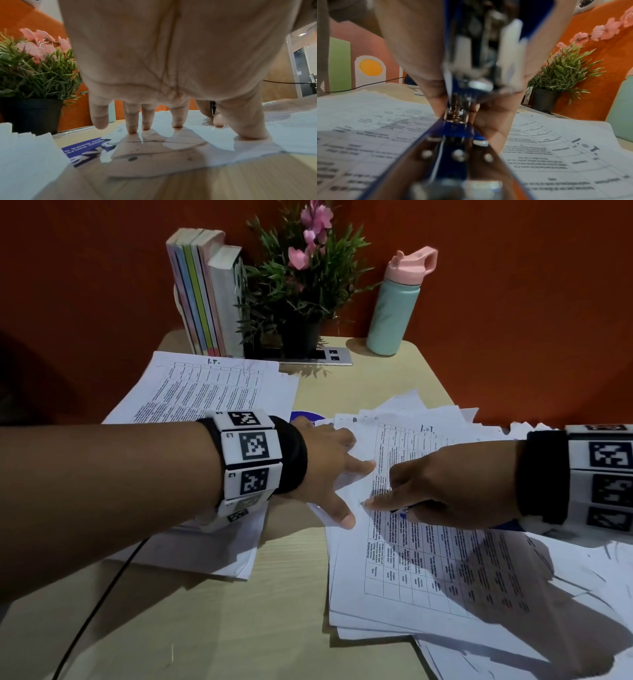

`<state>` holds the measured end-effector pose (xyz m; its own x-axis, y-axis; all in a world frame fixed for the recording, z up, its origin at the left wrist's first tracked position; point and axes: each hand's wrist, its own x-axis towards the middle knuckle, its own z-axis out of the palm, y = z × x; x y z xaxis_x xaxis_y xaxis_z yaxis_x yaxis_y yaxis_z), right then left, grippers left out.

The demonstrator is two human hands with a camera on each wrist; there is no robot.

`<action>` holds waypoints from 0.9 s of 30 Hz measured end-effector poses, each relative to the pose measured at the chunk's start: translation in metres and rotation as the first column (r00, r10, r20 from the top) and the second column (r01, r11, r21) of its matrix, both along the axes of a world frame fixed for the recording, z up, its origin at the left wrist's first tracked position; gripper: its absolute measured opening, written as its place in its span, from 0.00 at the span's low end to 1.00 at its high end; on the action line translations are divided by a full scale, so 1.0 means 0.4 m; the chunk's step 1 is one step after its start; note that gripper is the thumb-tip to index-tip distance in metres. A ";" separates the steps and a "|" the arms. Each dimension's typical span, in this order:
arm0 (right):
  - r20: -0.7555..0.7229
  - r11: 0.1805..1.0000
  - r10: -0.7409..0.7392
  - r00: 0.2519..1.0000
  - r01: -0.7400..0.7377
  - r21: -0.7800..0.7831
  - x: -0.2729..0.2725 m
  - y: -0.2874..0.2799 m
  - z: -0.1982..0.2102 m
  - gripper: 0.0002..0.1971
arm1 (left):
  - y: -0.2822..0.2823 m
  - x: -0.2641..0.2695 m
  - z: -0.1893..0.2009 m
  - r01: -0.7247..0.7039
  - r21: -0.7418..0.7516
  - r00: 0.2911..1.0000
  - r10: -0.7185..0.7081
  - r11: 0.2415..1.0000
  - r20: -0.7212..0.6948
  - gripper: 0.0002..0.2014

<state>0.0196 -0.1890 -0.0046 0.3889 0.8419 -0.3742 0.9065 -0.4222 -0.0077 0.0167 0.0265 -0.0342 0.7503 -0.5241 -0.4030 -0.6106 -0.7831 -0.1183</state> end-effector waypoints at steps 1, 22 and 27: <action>-0.011 1.000 0.004 1.000 -0.004 -0.007 0.004 0.000 0.001 0.25 | 0.001 0.000 -0.001 -0.001 -0.001 1.000 0.001 1.000 -0.001 0.48; 0.085 0.996 0.049 0.995 -0.055 0.069 -0.018 0.019 -0.031 0.25 | 0.003 -0.007 -0.005 -0.007 -0.021 1.000 0.007 1.000 0.005 0.45; 0.113 0.997 0.053 0.992 -0.059 0.056 -0.018 0.023 -0.033 0.25 | 0.003 -0.005 -0.007 -0.003 -0.041 1.000 0.003 0.999 0.004 0.44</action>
